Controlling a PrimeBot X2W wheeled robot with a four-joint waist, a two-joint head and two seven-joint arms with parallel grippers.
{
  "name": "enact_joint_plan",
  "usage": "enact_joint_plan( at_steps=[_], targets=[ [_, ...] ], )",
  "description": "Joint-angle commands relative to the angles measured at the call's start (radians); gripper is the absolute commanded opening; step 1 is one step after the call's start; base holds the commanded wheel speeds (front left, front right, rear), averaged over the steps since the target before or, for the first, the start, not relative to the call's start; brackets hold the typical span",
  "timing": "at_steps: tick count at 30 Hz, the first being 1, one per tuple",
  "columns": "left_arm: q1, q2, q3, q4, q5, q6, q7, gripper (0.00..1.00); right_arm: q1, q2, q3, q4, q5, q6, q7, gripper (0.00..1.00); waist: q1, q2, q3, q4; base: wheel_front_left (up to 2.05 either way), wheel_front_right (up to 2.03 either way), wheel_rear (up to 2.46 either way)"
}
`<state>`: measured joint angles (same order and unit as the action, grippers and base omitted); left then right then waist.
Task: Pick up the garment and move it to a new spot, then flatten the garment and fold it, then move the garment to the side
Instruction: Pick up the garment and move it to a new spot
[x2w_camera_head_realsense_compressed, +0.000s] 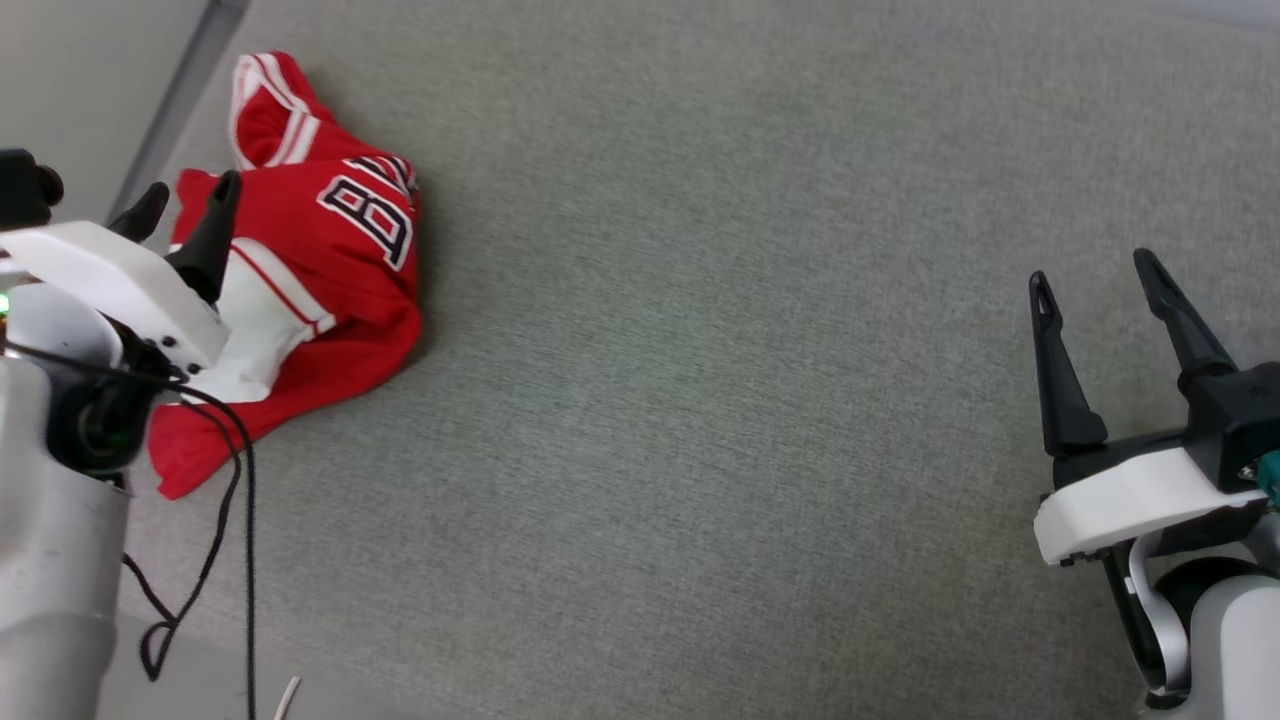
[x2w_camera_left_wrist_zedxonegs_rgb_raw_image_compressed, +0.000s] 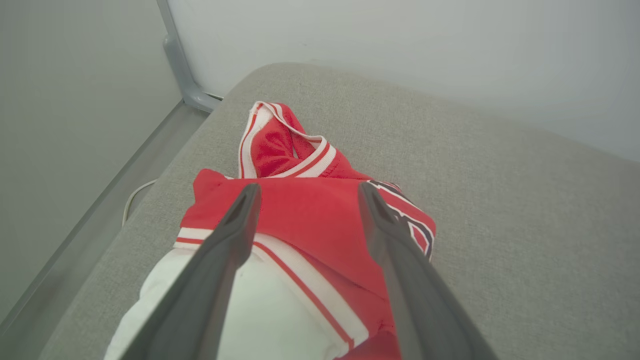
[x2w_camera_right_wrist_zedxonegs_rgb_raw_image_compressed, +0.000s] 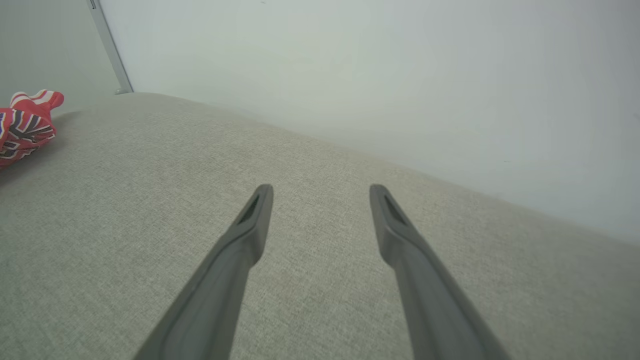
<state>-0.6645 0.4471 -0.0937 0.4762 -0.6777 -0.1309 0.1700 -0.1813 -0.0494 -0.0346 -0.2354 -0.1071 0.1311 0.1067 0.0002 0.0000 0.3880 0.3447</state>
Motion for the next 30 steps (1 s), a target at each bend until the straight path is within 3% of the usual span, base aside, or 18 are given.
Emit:
enact_joint_plan(
  at_steps=[1, 8, 14, 15, 18, 22, 30],
  targets=[
    [-0.033, 0.026, -0.021, 0.034, -0.042, 0.001, 0.065, 1.0, -0.021, -0.002, 0.001, -0.009, -0.006, -0.001, 0.001, 1.0, -0.0002, 0.0, 0.058, -0.04, 0.0, 0.0, 0.0],
    [-0.107, 0.111, -0.084, 0.183, -0.169, 0.001, 0.288, 1.0, -0.053, -0.002, 0.009, -0.011, 0.001, -0.001, -0.007, 1.0, -0.0002, 0.0, 0.13, -0.079, 0.0, 0.0, 0.0],
    [-0.124, 0.1, -0.131, 0.329, -0.228, 0.0, 0.412, 1.0, -0.075, -0.001, 0.009, 0.002, 0.012, -0.001, -0.02, 1.0, -0.0002, 0.0, 0.156, -0.099, 0.0, 0.0, 0.0],
    [-0.122, 0.091, -0.137, 0.348, -0.239, 0.0, 0.425, 0.9, -0.074, -0.001, 0.009, 0.006, 0.013, -0.001, -0.022, 1.0, -0.0002, 0.0, 0.157, -0.102, 0.0, 0.0, 0.0],
    [-0.13, 0.083, -0.15, 0.384, -0.247, 0.0, 0.408, 0.0, -0.078, -0.002, 0.007, 0.016, 0.021, -0.001, -0.029, 1.0, -0.0002, 0.0, 0.155, -0.109, 0.0, 0.0, 0.0],
    [-0.149, 0.088, -0.158, 0.401, -0.231, 0.0, 0.336, 0.0, -0.077, -0.001, 0.001, 0.025, 0.025, -0.001, -0.034, 1.0, -0.0002, 0.0, 0.141, -0.109, 0.0, 0.0, 0.0],
    [-0.207, 0.121, -0.165, 0.423, -0.149, 0.001, 0.032, 0.0, -0.049, -0.001, -0.014, 0.055, 0.042, -0.001, -0.054, 1.0, -0.0002, 0.0, 0.046, -0.094, 0.0, 0.0, 0.0]
  ],
)
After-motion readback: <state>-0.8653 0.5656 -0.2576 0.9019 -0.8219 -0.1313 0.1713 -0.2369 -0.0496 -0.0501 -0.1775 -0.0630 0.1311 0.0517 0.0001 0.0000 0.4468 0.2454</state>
